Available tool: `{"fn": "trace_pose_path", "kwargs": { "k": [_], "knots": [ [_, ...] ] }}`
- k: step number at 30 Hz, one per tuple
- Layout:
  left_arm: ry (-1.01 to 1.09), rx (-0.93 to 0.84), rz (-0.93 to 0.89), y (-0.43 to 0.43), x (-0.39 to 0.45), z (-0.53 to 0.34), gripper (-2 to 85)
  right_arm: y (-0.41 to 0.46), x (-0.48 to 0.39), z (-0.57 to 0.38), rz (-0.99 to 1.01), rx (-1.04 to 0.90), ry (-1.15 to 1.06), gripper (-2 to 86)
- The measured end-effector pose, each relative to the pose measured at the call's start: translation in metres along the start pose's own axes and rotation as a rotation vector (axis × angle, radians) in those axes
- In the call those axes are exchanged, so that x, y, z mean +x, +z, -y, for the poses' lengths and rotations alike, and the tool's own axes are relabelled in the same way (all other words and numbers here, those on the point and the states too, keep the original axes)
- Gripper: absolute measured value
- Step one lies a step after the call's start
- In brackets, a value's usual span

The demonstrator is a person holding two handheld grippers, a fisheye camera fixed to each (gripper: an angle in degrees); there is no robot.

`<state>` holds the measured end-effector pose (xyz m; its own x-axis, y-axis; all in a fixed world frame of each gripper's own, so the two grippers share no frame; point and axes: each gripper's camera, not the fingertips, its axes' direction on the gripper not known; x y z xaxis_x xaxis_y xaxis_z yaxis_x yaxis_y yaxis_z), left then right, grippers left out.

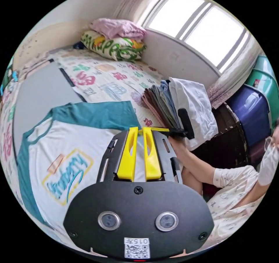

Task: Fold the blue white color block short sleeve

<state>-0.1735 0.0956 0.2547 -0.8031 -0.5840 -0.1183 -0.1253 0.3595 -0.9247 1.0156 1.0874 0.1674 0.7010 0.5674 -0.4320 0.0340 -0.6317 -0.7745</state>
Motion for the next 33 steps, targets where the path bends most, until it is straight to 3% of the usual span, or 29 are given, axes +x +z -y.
{"fn": "trace_pose_path", "kwargs": {
  "k": [3, 7, 12, 14, 19, 33],
  "knots": [
    [-0.110, -0.070, -0.077, 0.055, -0.020, 0.087, 2.4, 0.013, -0.009, 0.005, -0.124, 0.011, -0.039, 6.9],
    [-0.231, -0.100, 0.083, 0.118, -0.024, 0.170, 5.1, 0.021, -0.008, 0.022, -0.099, -0.025, -0.044, 5.5],
    [-0.229, -0.147, 0.078, 0.166, 0.004, 0.233, 7.8, 0.029, -0.002, 0.036, -0.042, -0.044, -0.025, 4.8],
    [-0.225, -0.193, 0.215, 0.181, 0.019, 0.259, 8.5, 0.033, 0.000, 0.042, -0.015, -0.041, -0.033, 3.5],
    [-0.276, -0.200, 0.249, 0.189, 0.025, 0.290, 7.0, 0.041, 0.003, 0.053, 0.015, -0.052, -0.012, 1.3],
    [-0.117, -0.328, 0.387, 0.195, 0.064, 0.346, 1.8, 0.056, 0.001, 0.070, 0.087, -0.071, -0.020, -0.1]
  ]
}}
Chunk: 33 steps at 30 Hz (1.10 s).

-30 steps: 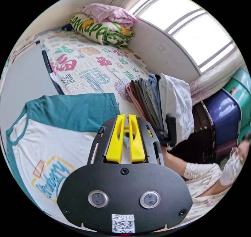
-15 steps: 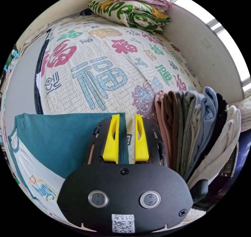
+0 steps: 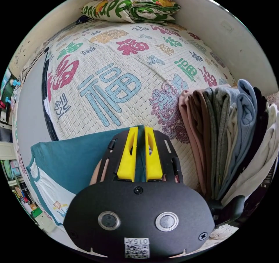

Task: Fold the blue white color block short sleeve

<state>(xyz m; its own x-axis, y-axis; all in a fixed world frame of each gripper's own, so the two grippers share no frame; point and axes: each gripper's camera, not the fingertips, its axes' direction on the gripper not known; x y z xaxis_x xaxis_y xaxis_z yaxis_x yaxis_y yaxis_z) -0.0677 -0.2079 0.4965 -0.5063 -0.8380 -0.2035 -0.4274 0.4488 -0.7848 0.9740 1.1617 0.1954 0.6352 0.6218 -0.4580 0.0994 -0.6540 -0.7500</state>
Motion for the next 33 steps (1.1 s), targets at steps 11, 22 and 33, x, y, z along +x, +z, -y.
{"fn": "trace_pose_path", "kwargs": {
  "k": [11, 22, 33],
  "knots": [
    [0.026, 0.114, -0.141, -0.049, -0.032, -0.030, 0.3, -0.007, 0.002, -0.001, 0.072, 0.047, -0.036, -0.1],
    [-0.199, 0.477, -0.225, -0.147, -0.185, -0.288, 0.2, -0.002, -0.062, -0.024, 0.327, 0.055, -0.345, -0.1],
    [-0.445, 0.479, -0.199, -0.088, -0.229, -0.492, 0.1, 0.045, -0.116, -0.052, 0.297, -0.151, -0.538, 0.0]
  ]
}}
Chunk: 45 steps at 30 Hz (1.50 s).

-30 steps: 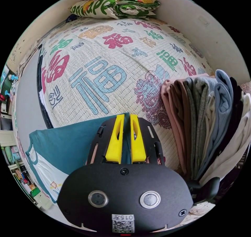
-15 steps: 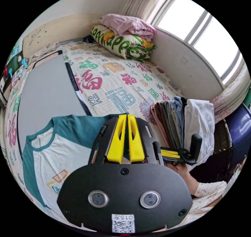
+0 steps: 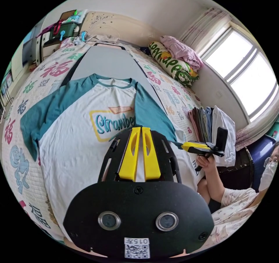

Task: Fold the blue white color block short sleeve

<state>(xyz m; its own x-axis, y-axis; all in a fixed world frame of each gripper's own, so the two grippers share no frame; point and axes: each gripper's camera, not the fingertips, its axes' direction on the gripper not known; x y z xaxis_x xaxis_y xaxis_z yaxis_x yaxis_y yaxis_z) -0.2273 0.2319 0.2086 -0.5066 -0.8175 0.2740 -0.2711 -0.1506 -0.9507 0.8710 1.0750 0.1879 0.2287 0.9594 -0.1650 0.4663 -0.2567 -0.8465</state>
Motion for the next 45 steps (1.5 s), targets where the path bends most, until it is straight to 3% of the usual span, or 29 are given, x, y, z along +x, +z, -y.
{"fn": "trace_pose_path", "kwargs": {
  "k": [6, 12, 19, 34, 41, 45],
  "knots": [
    [-0.038, -0.063, 0.027, 0.016, -0.028, -0.044, 0.5, 0.000, 0.016, 0.005, 0.050, -0.058, -0.015, 0.9],
    [0.054, 0.028, 0.109, 0.002, -0.015, -0.060, 2.6, -0.037, 0.069, 0.004, 0.124, 0.117, 0.184, 3.9],
    [0.286, -0.069, -0.137, 0.052, 0.050, -0.071, 5.4, -0.030, 0.117, 0.012, 0.130, 0.116, 0.366, 5.7],
    [0.235, -0.119, -0.007, 0.102, 0.057, -0.122, 5.7, -0.008, 0.123, 0.036, 0.079, 0.106, 0.348, 2.1],
    [0.245, -0.040, -0.001, 0.100, 0.059, -0.137, 5.5, -0.019, 0.127, 0.036, -0.015, 0.154, 0.401, 0.1],
    [0.264, -0.033, -0.007, 0.105, 0.062, -0.141, 5.9, -0.024, 0.131, 0.036, 0.054, 0.158, 0.401, 1.0]
  ]
}}
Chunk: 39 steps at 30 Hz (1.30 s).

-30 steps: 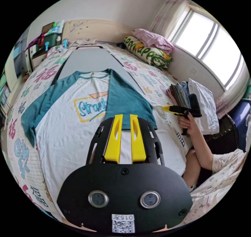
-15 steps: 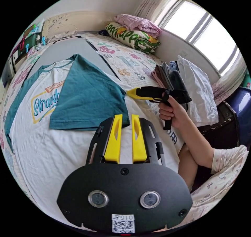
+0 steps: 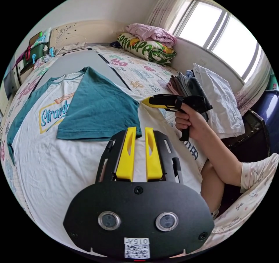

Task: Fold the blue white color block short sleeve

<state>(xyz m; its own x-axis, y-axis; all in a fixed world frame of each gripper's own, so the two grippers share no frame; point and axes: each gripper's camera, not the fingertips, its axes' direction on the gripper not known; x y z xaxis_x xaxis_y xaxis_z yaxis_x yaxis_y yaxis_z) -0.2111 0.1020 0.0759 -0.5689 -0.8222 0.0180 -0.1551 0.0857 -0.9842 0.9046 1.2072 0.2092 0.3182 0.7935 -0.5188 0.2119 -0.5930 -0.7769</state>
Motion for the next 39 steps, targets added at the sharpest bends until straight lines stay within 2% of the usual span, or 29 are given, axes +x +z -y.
{"fn": "trace_pose_path", "kwargs": {
  "k": [7, 11, 18, 24, 28, 31, 35, 39],
  "knots": [
    [-0.007, -0.078, -0.007, 0.018, -0.002, 0.000, 5.9, 0.005, -0.012, 0.000, -0.011, -0.022, -0.072, 7.3],
    [-0.009, -0.081, 0.039, 0.022, 0.002, -0.003, 3.7, 0.007, -0.020, -0.003, -0.083, -0.006, -0.099, 5.2],
    [0.006, -0.047, 0.037, 0.020, 0.004, -0.011, 0.4, -0.007, -0.009, -0.004, -0.038, 0.015, -0.051, 1.4],
    [0.067, -0.090, 0.053, 0.029, 0.013, -0.013, 0.0, -0.009, -0.008, -0.009, -0.041, 0.025, -0.021, 0.8],
    [0.139, -0.018, 0.061, 0.019, 0.023, -0.024, 1.6, -0.012, -0.010, -0.014, -0.023, 0.023, -0.013, 0.8],
    [0.192, 0.035, 0.150, 0.009, 0.026, -0.033, 2.1, -0.014, -0.012, -0.019, -0.013, 0.023, -0.005, 1.1],
    [0.067, 0.110, 0.281, -0.021, -0.013, -0.041, 4.2, -0.023, -0.018, -0.035, -0.074, 0.040, 0.073, 1.6],
    [-0.198, 0.148, 0.212, -0.039, -0.080, -0.048, 6.0, -0.036, -0.053, -0.055, -0.119, 0.069, -0.049, 2.6]
  ]
}}
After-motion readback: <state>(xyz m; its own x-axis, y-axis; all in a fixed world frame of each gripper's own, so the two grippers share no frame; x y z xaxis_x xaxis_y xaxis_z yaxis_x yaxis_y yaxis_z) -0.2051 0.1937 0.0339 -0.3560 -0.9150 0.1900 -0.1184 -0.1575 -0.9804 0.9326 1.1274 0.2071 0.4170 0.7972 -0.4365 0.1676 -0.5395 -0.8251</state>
